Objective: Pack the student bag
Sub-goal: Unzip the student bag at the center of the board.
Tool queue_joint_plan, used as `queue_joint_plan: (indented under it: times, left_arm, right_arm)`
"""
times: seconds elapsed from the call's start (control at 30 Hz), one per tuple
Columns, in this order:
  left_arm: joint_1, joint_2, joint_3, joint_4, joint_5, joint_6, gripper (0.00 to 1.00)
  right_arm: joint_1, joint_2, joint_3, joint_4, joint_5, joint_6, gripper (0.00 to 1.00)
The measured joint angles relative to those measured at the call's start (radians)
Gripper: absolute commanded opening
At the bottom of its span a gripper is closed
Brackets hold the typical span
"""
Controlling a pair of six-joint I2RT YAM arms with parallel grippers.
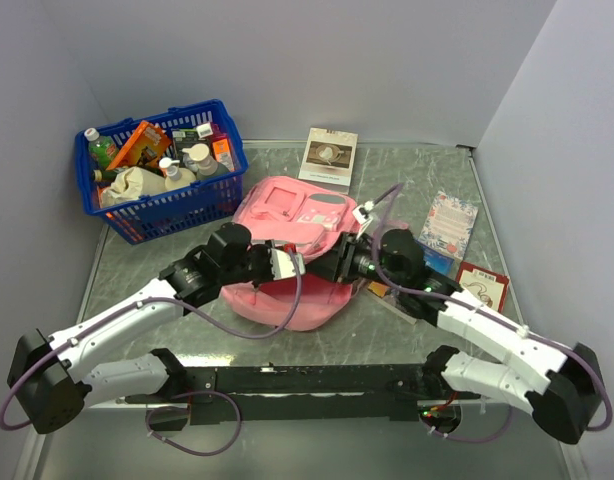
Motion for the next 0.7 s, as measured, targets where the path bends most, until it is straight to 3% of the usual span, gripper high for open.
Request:
queue_joint_plan:
  times: [0.1, 0.13, 0.27, 0.37, 0.5, 0.7]
  left_arm:
    - [0.002, 0.0, 0.048, -0.101, -0.023, 0.027, 0.01]
    - [0.003, 0.0, 0.082, -0.148, -0.029, 0.042, 0.01]
    - [0.005, 0.001, 0.236, -0.324, -0.065, 0.068, 0.01]
    - [0.005, 0.021, 0.379, -0.478, -0.087, 0.049, 0.01]
    - [0.005, 0.039, 0.521, -0.599, -0.154, -0.042, 0.01]
    - [0.009, -0.095, 0.502, -0.698, -0.314, -0.146, 0.01]
  right_arm:
    - [-0.048, -0.084, 0.061, -0.056, 0.026, -0.033, 0.96]
    - [-0.072, -0.111, 0.083, -0.073, 0.045, -0.043, 1.0]
    - [-0.205, -0.128, 0.178, -0.126, 0.086, -0.101, 1.0]
    - [-0.319, -0.045, 0.256, -0.143, 0.086, -0.147, 1.0]
    - [-0.461, 0.185, 0.368, -0.141, 0.038, -0.176, 1.0]
    - [-0.583, 0.595, 0.502, -0.16, -0.042, -0.18, 1.0]
